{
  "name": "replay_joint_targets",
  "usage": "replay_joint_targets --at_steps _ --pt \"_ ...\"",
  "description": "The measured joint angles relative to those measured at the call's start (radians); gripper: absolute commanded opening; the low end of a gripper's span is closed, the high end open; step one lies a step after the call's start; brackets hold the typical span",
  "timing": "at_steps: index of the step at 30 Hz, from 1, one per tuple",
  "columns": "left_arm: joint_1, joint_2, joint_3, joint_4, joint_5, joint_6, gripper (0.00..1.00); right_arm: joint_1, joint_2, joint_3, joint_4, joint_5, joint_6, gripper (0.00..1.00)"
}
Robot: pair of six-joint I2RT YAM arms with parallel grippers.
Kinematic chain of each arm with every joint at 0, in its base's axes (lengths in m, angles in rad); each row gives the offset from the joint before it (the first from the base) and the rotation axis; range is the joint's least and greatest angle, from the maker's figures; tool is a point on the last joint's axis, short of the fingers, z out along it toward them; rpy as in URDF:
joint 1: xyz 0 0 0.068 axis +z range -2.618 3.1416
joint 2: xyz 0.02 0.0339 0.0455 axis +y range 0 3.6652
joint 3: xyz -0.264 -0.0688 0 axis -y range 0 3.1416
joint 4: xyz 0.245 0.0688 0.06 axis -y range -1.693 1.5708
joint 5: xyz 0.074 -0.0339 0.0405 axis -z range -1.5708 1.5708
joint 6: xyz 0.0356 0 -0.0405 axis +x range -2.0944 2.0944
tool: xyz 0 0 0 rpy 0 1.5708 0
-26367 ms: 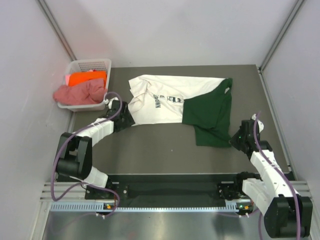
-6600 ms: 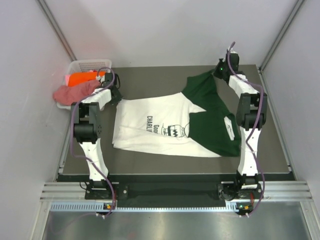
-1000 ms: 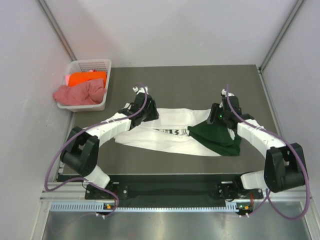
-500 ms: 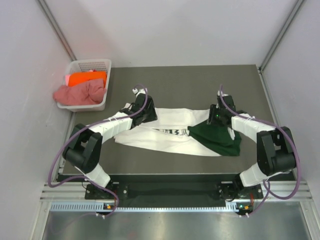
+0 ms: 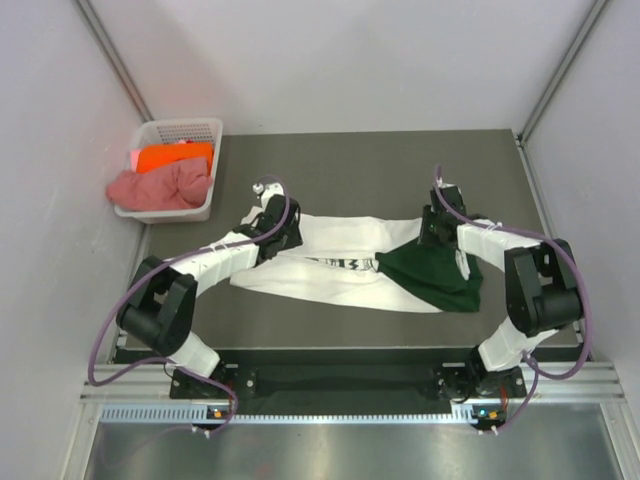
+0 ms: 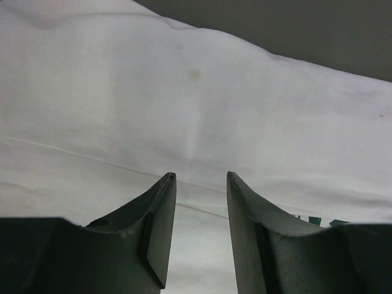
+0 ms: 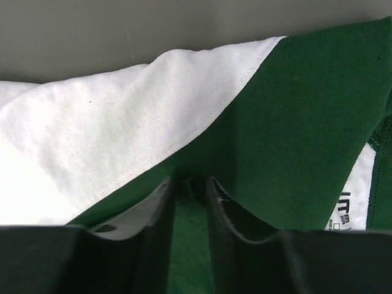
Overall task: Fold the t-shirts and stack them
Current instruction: Fold the tshirt
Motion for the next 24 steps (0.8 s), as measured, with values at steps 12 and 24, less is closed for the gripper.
replay_joint_targets --at_steps 12,24 --pt "0.010 -0.064 -0.002 -0.028 -0.045 0.016 0.42 0.072 -0.156 -0.052 -0.038 0.068 -0.003 0.00" --pt "0.010 -0.115 -0.002 -0.061 -0.048 0.037 0.41 0.231 -0.452 -0.186 -0.135 0.047 0.066 0.01"
